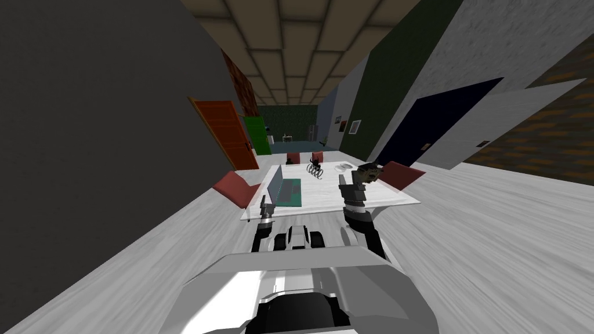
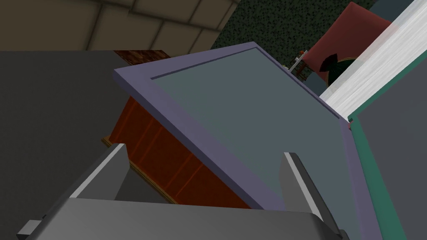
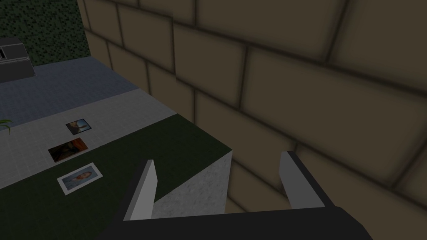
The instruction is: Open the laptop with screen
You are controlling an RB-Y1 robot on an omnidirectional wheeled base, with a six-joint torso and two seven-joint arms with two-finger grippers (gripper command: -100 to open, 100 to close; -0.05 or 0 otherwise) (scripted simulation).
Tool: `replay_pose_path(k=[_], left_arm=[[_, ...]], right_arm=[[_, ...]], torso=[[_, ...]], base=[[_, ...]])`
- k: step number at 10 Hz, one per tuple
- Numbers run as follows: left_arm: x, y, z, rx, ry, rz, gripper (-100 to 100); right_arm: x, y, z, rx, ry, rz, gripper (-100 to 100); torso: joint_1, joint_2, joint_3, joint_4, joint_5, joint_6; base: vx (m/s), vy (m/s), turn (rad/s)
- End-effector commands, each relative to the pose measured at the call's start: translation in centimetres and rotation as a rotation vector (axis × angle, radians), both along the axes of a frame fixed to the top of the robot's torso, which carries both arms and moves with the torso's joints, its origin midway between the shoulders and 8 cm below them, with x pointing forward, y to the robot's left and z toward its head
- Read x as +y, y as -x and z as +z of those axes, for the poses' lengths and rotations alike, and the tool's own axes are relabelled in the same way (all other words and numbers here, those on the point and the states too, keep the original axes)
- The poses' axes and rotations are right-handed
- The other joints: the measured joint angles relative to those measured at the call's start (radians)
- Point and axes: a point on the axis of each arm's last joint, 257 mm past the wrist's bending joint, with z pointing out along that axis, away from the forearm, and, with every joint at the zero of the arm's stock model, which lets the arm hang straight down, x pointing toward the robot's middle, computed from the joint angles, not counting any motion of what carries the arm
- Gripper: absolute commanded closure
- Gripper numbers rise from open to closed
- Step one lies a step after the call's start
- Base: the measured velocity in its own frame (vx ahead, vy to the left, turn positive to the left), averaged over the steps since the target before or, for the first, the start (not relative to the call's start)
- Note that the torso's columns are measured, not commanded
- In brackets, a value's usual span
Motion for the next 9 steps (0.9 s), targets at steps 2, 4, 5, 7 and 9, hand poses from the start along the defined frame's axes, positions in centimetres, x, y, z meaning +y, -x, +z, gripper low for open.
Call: replay_pose_path(k=[2, 4, 5, 7, 9], left_arm=[[-0.4, -1.4, 0.9, 0.000, 0.003, -0.004, -100], [-0.6, -2.3, 1.5, 0.000, 0.004, -0.007, -100], [-0.5, -2.0, 1.3, -0.002, 0.004, -0.005, -100], [-0.2, -0.5, 0.3, 0.000, 0.002, -0.001, 100], [-0.2, -0.4, 0.3, -0.002, 0.003, -0.002, 100]], right_arm=[[0.0, 0.0, 0.0, 0.000, 0.000, 0.000, 0], [0.0, 0.0, 0.0, 0.000, 0.000, 0.000, 0], [0.0, 0.0, 0.0, 0.000, 0.000, 0.000, 0], [0.0, 0.0, 0.0, 0.000, 0.000, 0.000, 0], [0.0, 0.0, 0.0, 0.000, 0.000, 0.000, 0]], torso=[[0.000, 0.002, 0.001, 0.001, 0.000, 0.000], [0.001, 0.000, 0.000, 0.000, 0.000, 0.000], [0.001, 0.000, 0.000, 0.000, 0.000, 0.000], [0.000, 0.000, 0.000, -0.001, 0.001, 0.002], [0.001, -0.001, 0.000, -0.001, 0.000, -0.001]], base=[[0.014, 0.008, 0.020], [0.013, 0.009, 0.013], [0.005, 0.005, 0.002], [-0.012, -0.006, -0.023], [-0.018, -0.014, -0.017]])
